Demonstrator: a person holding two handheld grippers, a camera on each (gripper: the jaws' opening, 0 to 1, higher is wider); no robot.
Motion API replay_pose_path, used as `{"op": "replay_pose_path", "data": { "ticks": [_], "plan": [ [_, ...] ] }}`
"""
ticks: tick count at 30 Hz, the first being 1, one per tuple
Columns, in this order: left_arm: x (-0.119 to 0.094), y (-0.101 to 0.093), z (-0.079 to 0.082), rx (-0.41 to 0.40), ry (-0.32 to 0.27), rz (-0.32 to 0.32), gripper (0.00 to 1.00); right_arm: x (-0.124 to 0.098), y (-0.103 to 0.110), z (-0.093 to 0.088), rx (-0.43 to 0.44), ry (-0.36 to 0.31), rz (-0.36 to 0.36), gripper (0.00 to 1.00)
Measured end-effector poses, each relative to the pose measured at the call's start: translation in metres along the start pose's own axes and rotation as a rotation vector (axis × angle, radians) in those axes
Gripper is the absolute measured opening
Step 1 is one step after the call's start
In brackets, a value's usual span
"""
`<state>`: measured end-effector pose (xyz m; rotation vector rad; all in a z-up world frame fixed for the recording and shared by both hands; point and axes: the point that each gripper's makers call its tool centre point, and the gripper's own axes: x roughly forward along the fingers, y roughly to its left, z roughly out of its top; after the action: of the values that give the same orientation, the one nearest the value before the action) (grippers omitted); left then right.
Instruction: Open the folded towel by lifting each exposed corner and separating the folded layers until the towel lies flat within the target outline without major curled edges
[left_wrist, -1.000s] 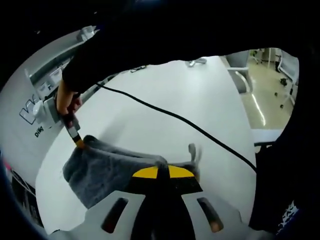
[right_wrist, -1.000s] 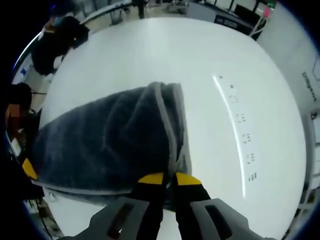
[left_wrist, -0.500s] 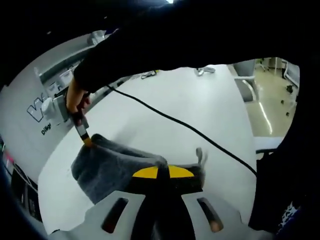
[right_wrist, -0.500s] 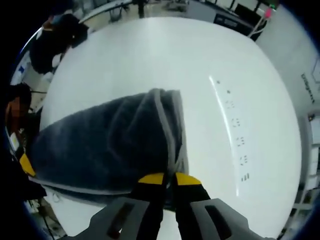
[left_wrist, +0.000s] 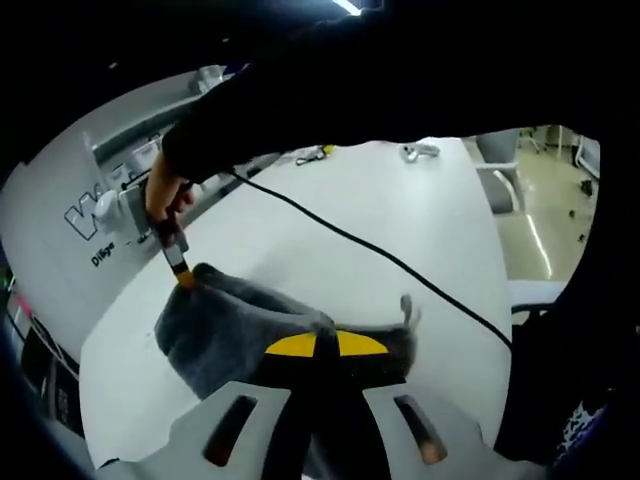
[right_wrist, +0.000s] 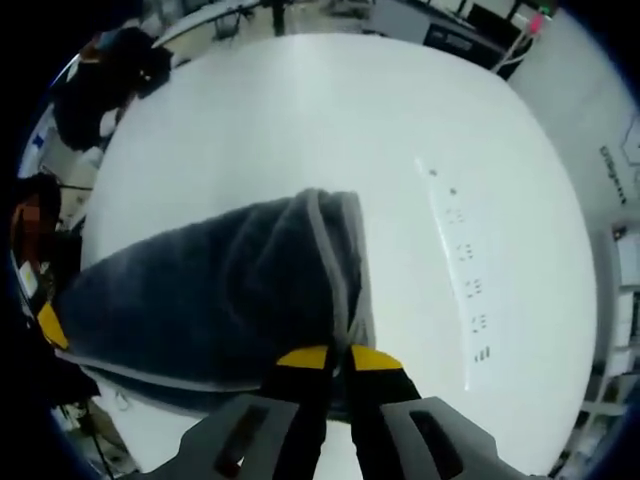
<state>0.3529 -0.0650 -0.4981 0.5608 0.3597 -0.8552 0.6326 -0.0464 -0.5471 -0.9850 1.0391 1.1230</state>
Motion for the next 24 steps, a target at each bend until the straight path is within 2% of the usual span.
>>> {"op": "replay_pose_path", "data": {
  "ticks": [11,24],
  "plan": [
    [-0.023,0.029,-0.009,-0.077,-0.029,0.062,0.01,-0.014,0.021,0.011,0.028,0.028,-0.005,0.01],
    [-0.036,0.039,-0.015,-0.103,-0.043,0.103,0.01,-0.017,0.037,0.025,0.020,0.054,-0.007,0.01]
  ]
}}
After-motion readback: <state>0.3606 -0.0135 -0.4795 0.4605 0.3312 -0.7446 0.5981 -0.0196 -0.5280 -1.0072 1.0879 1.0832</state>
